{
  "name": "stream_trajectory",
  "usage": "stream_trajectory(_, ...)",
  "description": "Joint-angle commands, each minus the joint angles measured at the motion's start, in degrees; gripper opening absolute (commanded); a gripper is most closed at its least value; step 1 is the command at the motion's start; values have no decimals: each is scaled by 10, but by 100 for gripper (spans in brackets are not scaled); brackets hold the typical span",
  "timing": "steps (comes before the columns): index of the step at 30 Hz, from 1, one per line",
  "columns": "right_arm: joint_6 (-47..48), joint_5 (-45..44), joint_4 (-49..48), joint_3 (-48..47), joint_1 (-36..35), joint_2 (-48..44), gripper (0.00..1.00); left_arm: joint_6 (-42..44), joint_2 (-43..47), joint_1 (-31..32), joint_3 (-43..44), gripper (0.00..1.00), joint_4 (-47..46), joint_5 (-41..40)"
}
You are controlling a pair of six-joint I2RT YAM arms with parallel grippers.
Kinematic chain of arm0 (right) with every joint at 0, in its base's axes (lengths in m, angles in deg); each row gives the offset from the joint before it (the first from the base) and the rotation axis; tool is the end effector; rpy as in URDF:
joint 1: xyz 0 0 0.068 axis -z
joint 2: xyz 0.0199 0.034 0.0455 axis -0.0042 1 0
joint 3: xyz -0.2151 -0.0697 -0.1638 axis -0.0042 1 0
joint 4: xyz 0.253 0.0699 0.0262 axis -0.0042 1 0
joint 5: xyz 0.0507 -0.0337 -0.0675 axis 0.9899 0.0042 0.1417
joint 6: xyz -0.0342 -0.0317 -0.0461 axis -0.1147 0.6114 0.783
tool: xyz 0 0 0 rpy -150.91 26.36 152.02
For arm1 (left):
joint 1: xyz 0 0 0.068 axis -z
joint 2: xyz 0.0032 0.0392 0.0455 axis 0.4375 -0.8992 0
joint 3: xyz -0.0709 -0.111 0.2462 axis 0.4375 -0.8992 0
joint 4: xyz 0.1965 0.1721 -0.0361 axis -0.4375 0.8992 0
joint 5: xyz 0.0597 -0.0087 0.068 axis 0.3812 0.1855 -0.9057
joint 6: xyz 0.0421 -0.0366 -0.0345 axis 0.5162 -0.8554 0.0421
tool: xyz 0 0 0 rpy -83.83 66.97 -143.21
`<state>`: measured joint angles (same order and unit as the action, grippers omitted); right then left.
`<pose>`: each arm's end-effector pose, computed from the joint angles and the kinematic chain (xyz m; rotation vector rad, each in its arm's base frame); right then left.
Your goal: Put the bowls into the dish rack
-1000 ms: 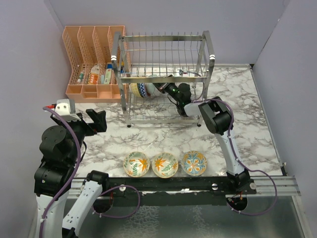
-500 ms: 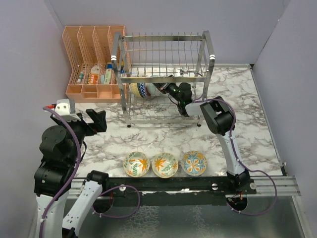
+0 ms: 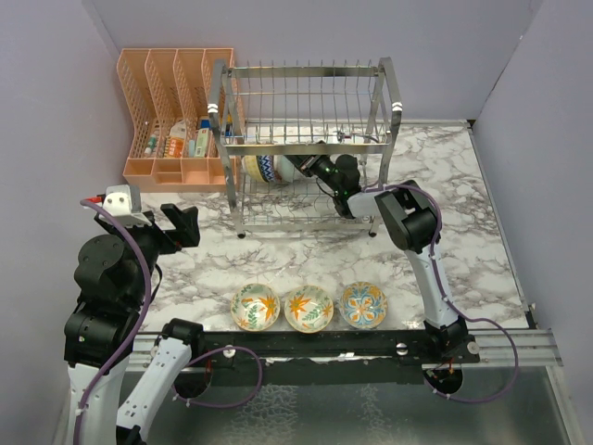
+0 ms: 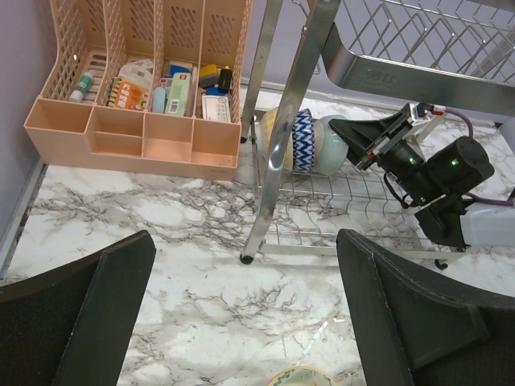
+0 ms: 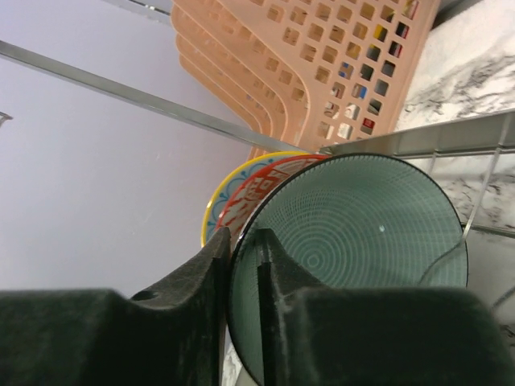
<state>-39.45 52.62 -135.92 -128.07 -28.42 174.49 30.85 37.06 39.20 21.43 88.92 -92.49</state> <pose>0.4631 0.2683 0.1482 0.3760 1.6179 1.5811 0.0688 -0.0087 0.4265 -0.1636 1.6628 -0.2815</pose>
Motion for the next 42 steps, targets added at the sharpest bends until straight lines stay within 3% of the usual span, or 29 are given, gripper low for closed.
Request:
stream_trajectory(1,26,-4,40,1,12,-16,24,0,3,3,-3,99,-4,-5)
stream_trajectory(5,31,6,46,-9,13,-14,31,0,2,3,-3,99,-3,-6)
stream_trajectory(15,40,15,47,-6,13,-30,36,0,-1,3,1,99,-6,-2)
stream_trajectory(18,53,5,66,2,13,-44,50,0,-2,3,2,99,-6,-1)
stream_trajectory(28,59,-4,65,15,13,-57,52,0,-2,3,5,99,-6,1)
stream_trajectory(42,7,58,-74,75,13,-86,55,-5,-5,3,12,99,-2,1)
